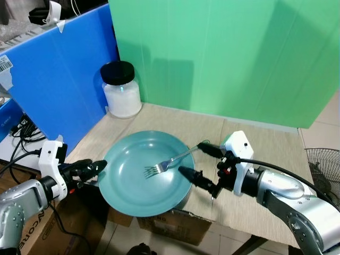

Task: Setting the table

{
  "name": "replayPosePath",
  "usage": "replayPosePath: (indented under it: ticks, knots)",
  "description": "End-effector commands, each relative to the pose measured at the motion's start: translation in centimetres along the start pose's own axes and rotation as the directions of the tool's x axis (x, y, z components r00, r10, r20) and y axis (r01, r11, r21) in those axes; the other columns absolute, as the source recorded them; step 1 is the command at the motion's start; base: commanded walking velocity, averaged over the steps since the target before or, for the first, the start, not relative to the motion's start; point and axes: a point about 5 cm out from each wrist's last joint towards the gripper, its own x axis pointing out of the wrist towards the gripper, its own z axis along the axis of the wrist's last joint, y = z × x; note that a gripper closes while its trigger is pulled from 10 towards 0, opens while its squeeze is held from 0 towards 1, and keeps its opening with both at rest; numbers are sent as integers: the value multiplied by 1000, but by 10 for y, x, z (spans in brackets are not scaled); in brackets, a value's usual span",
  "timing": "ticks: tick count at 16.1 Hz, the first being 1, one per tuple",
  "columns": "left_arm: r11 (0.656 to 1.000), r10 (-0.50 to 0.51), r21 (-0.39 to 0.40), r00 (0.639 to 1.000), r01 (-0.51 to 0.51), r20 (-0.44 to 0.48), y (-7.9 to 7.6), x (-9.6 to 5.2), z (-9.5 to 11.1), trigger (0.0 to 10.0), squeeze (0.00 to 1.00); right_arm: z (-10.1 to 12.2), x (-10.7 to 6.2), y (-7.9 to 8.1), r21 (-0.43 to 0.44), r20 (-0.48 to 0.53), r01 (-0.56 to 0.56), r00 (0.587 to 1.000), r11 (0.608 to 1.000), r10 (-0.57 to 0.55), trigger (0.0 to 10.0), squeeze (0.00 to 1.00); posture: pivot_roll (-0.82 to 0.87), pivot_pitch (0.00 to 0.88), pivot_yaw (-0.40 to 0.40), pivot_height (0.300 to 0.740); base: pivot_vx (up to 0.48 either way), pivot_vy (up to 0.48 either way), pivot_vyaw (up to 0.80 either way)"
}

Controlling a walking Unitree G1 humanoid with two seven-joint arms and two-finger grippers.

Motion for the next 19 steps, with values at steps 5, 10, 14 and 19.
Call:
replayPosePath:
  ticks: [5, 10, 14, 19]
  knots:
    - [992, -123, 18, 992, 122, 17, -11, 16, 8, 10000, 910, -16, -9, -17, -32, 74, 124, 990, 992, -122, 10000, 0, 110, 0, 98, 740, 0, 0, 0]
    - [986, -165, 11, 985, 165, -43, -12, 24, 5, 10000, 400, -27, -20, -12, -21, 87, 14, 996, 1000, -12, 10000, 0, 88, 0, 123, 740, 0, 0, 0]
    - [974, -226, -28, 972, 225, -59, -18, 32, 3, 10000, 27, -34, -24, -19, -42, 75, -26, 997, 999, 29, 10000, 0, 88, 0, 126, 740, 0, 0, 0]
    - [970, -244, -29, 962, 243, -123, -21, 35, -3, 1098, 0, -36, -24, -17, -77, 39, -98, 994, 992, 101, 10000, 0, 92, 0, 123, 740, 0, 0, 0]
